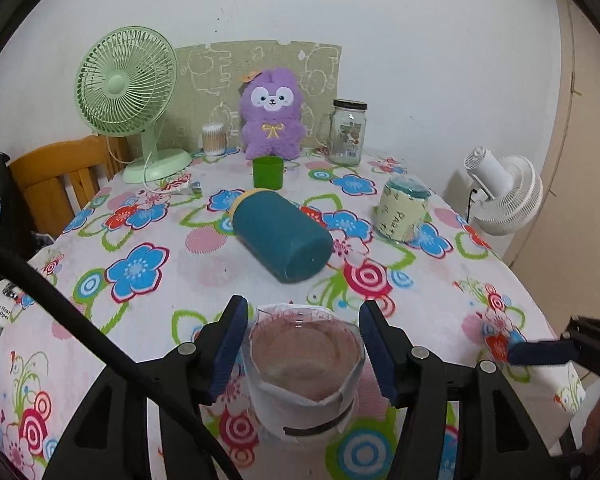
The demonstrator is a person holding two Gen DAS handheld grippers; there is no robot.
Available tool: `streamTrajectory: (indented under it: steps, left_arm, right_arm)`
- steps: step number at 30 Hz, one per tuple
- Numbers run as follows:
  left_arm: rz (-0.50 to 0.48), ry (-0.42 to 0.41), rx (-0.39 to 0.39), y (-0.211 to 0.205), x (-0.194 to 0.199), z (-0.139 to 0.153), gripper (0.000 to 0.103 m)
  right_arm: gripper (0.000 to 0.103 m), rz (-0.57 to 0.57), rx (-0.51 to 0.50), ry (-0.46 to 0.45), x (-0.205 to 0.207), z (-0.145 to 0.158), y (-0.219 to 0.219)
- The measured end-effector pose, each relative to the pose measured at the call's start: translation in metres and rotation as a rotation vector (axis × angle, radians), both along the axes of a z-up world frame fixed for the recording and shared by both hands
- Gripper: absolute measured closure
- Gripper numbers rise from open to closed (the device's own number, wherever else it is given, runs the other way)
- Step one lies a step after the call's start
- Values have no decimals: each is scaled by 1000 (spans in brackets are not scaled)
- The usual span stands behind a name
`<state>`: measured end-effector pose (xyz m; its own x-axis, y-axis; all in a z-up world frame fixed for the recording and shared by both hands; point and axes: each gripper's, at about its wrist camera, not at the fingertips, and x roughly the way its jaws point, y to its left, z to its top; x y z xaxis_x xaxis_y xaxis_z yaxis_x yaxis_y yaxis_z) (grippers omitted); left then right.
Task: Flip cup upside down
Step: 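Turn the white cup opening-up with the left gripper and lower it, then set the white cup on the tablecloth and open the left gripper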
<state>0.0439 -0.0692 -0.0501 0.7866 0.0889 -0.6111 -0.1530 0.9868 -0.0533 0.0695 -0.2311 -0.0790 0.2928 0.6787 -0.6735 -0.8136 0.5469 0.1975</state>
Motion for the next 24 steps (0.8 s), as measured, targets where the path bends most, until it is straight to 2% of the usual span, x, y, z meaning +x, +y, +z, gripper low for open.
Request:
streamTrajectory:
  steps: [2, 4, 10, 18, 24]
  left_arm:
    - [-6, -1, -1, -1, -6, 0, 38]
    - [-5, -1, 3, -2, -10, 1, 25]
    - [18, 11, 15, 0, -18, 2, 10]
    - [30, 8, 23, 9, -24, 15, 3]
    - [37, 21, 7, 23, -24, 30, 3]
  right_arm:
    - [17, -2, 0, 2, -2, 0, 0]
    - [17, -2, 1, 3, -3, 0, -1]
    - [17, 0, -5, -7, -10, 3, 0]
    - [17, -5, -7, -32, -11, 9, 5]
    - [17, 17, -7, -71, -13, 21, 15]
